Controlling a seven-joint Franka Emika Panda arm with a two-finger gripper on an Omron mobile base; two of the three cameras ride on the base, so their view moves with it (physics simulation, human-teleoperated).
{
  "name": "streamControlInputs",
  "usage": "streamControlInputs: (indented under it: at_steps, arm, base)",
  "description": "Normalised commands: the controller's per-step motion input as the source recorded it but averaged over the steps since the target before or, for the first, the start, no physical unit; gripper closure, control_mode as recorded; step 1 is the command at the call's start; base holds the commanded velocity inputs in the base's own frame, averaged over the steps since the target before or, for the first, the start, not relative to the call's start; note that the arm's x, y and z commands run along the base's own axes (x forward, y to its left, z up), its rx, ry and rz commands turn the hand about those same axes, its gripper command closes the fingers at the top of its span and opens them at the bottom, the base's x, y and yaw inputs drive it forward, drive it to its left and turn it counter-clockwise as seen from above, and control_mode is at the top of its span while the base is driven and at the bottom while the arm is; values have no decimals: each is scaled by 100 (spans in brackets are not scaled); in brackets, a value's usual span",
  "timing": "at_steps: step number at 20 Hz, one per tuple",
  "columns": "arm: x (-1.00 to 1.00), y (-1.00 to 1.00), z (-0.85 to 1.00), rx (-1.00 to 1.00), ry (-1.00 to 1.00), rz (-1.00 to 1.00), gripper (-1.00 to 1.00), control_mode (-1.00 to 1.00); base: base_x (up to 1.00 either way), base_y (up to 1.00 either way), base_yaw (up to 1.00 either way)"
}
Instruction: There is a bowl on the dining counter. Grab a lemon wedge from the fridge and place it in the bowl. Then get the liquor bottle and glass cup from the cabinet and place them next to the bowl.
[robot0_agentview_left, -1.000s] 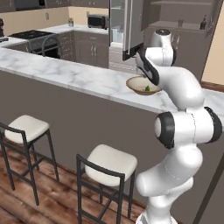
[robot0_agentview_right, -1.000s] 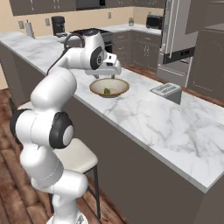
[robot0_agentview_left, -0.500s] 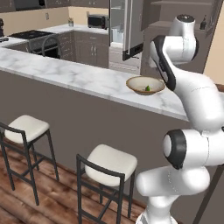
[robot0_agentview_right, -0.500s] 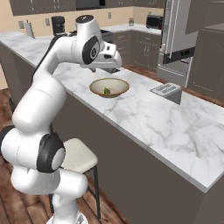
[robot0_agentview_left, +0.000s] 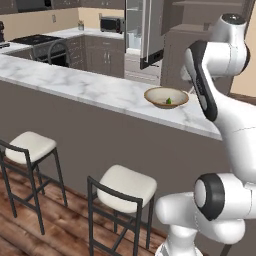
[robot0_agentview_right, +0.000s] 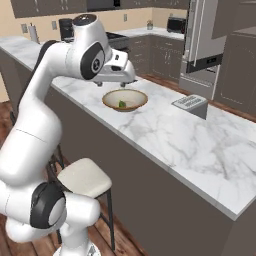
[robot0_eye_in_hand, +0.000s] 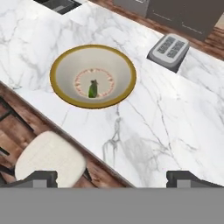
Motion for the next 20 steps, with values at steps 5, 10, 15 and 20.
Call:
streamControlInputs:
  at_steps: [5,10,15,20]
  arm:
    - [-21,0,-32,1,0,-6,-100,-100]
    - [-27,3,-12,0,1,0,-100,-100]
    - [0,0,0,0,0,0,-100,100]
    - [0,0,0,0,0,0,-100,100]
  base:
    - [0,0,0]
    - [0,0,0]
    - [-72,-9,-3]
    - [-87,-44,-24]
